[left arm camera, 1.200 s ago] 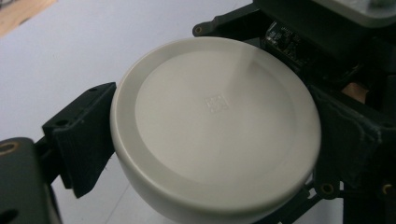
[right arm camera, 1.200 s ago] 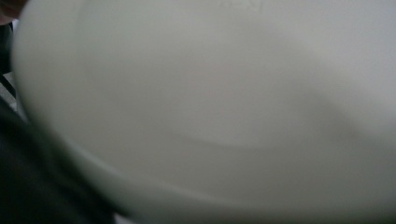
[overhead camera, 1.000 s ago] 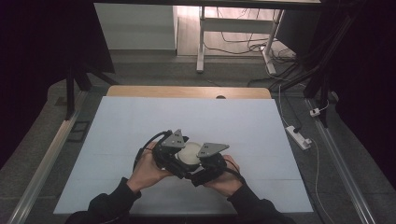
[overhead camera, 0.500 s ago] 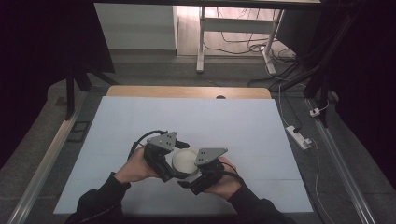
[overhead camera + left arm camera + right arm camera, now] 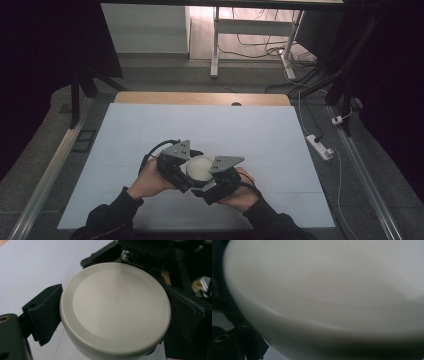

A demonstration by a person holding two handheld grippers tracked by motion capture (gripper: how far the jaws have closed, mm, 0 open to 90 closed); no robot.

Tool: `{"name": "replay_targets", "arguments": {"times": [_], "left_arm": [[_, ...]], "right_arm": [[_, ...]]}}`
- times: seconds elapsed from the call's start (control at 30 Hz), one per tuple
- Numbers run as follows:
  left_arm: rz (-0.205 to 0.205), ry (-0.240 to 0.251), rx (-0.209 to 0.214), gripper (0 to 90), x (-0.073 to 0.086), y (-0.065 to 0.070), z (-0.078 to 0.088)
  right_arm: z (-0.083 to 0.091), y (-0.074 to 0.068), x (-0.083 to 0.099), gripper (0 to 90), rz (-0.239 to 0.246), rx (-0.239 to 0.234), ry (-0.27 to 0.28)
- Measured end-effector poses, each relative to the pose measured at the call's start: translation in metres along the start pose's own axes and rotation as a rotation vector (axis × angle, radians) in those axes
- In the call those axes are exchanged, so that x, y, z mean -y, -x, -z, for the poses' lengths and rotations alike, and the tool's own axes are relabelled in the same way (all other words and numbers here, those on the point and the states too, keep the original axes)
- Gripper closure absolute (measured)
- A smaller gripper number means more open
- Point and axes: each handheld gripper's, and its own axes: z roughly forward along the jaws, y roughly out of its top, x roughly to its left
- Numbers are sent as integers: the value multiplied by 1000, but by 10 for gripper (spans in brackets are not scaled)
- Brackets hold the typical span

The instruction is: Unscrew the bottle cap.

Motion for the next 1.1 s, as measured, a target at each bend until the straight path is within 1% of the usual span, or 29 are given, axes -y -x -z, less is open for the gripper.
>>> {"name": "replay_targets", "arguments": {"times": [0.07, 0.2, 0.23, 0.3, 0.37, 0.4, 0.43, 0.5, 0.57, 0.63, 0.67, 0.7, 0.73, 0.77, 0.8, 0.83, 0.87, 0.9, 0.93, 0.97, 1.0, 1.03, 1.07, 1.1], "left_arm": [[34, 0, -30, 79, -1, 1, -2], [93, 5, -96, 79, -3, 6, -7], [101, 8, -107, 79, -4, 6, -7], [124, 14, -143, 79, -4, 9, -9], [138, 15, -177, 79, -5, 11, -12], [138, 15, -177, 79, -5, 11, -12], [156, 14, -201, 79, -5, 13, -15], [153, 13, -204, 78, -5, 13, -16], [129, 8, -175, 69, -5, 11, -15], [96, -6, -155, 26, -7, 10, -11], [96, -6, -155, 15, -7, 10, -11], [54, -10, -132, 11, -8, 10, -7], [29, -10, -110, 8, -7, 9, -4], [11, -18, -84, 5, -7, 8, -1], [11, -18, -84, 0, -7, 8, -1], [-24, -17, -35, 0, -6, 6, 4], [-44, -24, -13, 0, -5, 5, 7], [-53, -28, 0, 1, -5, 5, 8], [-53, -28, 0, 8, -5, 5, 8], [-75, -38, 16, 8, -4, 4, 9], [-87, -45, 19, 17, -4, 4, 10], [-108, -50, 51, 24, -3, 4, 11], [-119, -44, 66, 24, -2, 4, 12], [-122, -41, 81, 27, -2, 5, 12]], "right_arm": [[0, 2, 0, 67, -21, 15, -3], [0, 4, 1, 67, -44, 42, -7], [0, 5, 1, 67, -52, 49, -9], [-1, 5, 1, 67, -62, 59, -9], [-1, 6, 1, 67, -71, 77, -14], [-1, 6, 1, 67, -73, 83, -17], [-1, 7, 2, 67, -76, 87, -21], [-1, 7, 3, 67, -78, 89, -25], [-1, 7, 3, 67, -76, 87, -23], [0, 7, 2, 67, -68, 80, -14], [1, 6, 1, 67, -61, 73, -9], [1, 5, 1, 67, -54, 66, -4], [2, 5, 1, 67, -48, 60, -1], [2, 5, 1, 67, -41, 52, 4], [3, 4, 1, 67, -33, 40, 8], [3, 3, 0, 67, -23, 30, 9], [3, 2, 0, 67, -14, 25, 10], [3, 0, 0, 67, -2, 12, 14], [3, 0, 0, 67, 5, 1, 17], [3, 0, 0, 67, 5, 1, 17], [4, -3, -1, 67, 22, -32, 27], [4, -4, -2, 67, 32, -46, 31], [4, -5, -2, 67, 37, -57, 33], [4, -7, -3, 67, 44, -80, 36]]}}
